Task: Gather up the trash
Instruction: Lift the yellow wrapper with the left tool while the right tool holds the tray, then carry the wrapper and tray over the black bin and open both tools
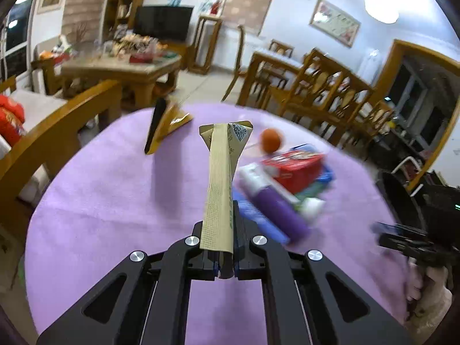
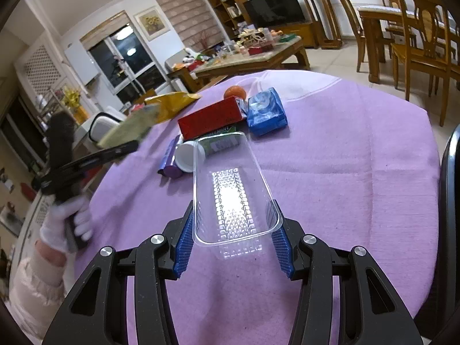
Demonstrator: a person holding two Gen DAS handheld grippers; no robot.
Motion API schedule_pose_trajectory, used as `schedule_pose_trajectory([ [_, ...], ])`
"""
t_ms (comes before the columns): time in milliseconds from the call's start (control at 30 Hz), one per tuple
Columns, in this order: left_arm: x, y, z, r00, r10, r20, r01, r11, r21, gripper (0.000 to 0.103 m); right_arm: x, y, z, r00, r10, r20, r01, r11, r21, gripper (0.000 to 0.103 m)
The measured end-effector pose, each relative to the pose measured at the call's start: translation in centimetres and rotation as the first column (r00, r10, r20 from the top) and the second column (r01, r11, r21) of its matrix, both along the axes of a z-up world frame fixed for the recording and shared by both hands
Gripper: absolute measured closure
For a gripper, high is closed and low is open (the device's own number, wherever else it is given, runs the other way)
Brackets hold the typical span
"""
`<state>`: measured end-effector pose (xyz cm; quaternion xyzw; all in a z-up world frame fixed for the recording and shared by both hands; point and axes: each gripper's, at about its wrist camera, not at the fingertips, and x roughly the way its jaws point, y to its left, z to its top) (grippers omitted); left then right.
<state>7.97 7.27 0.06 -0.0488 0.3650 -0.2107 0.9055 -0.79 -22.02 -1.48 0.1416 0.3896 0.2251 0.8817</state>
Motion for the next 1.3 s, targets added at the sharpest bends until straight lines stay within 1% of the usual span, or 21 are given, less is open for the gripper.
schedule_pose_trajectory([
  [133, -2.8, -1.1, 1.8, 0.998, -0.031, 0.059, 0.033, 0.999, -0.038, 0.096, -0.5, -0.4, 0.3, 1.0, -0.012, 0.028, 0.012, 1.0, 0.019, 0.055],
  [233, -4.2, -2.2, 2.3, 0.995, -0.048, 0.086, 0.051, 0.998, -0.033, 0.096, -0.6, -0.6, 0.7, 0.999, -0.02, 0.042, 0.02, 1.0, 0.016, 0.056],
  [333, -5.3, -3.1, 2.6, 0.993, -0.063, 0.096, 0.068, 0.996, -0.049, 0.096, -0.9, -1.2, 1.1, 0.998, -0.027, 0.051, 0.025, 0.999, 0.029, 0.056],
  [433, -5.7, -3.8, 2.6, 0.993, -0.074, 0.095, 0.08, 0.995, -0.059, 0.096, -1.4, -1.9, 1.5, 0.998, -0.032, 0.05, 0.03, 0.999, 0.045, 0.056],
  [600, -5.6, -5.6, 2.4, 0.991, -0.099, 0.09, 0.106, 0.992, -0.072, 0.096, -3.2, -4.1, 3.6, 0.993, -0.059, 0.097, 0.054, 0.997, 0.053, 0.056],
  [733, -5.6, -7.8, 2.5, 0.986, -0.139, 0.095, 0.147, 0.986, -0.075, 0.096, -5.1, -7.1, 5.9, 0.984, -0.101, 0.147, 0.095, 0.994, 0.044, 0.056],
  [833, -5.7, -10.2, 2.7, 0.977, -0.185, 0.102, 0.194, 0.978, -0.079, 0.096, -6.4, -9.7, 7.0, 0.976, -0.139, 0.168, 0.134, 0.99, 0.044, 0.056],
  [933, -6.0, -13.2, 2.9, 0.966, -0.236, 0.106, 0.245, 0.966, -0.078, 0.096, -8.2, -13.1, 7.8, 0.962, -0.199, 0.186, 0.193, 0.98, 0.049, 0.056],
  [1033, -6.2, -16.7, 3.0, 0.949, -0.295, 0.108, 0.304, 0.95, -0.078, 0.096, -9.6, -16.1, 8.1, 0.948, -0.252, 0.195, 0.245, 0.968, 0.059, 0.056],
  [1133, -6.5, -19.5, 3.0, 0.935, -0.337, 0.109, 0.346, 0.935, -0.074, 0.096, -11.2, -19.4, 8.2, 0.928, -0.317, 0.196, 0.305, 0.948, 0.088, 0.056],
  [1300, -7.0, -24.3, 3.0, 0.905, -0.412, 0.105, 0.42, 0.905, -0.066, 0.096, -13.7, -24.7, 7.7, 0.889, -0.417, 0.189, 0.398, 0.908, 0.134, 0.056],
])
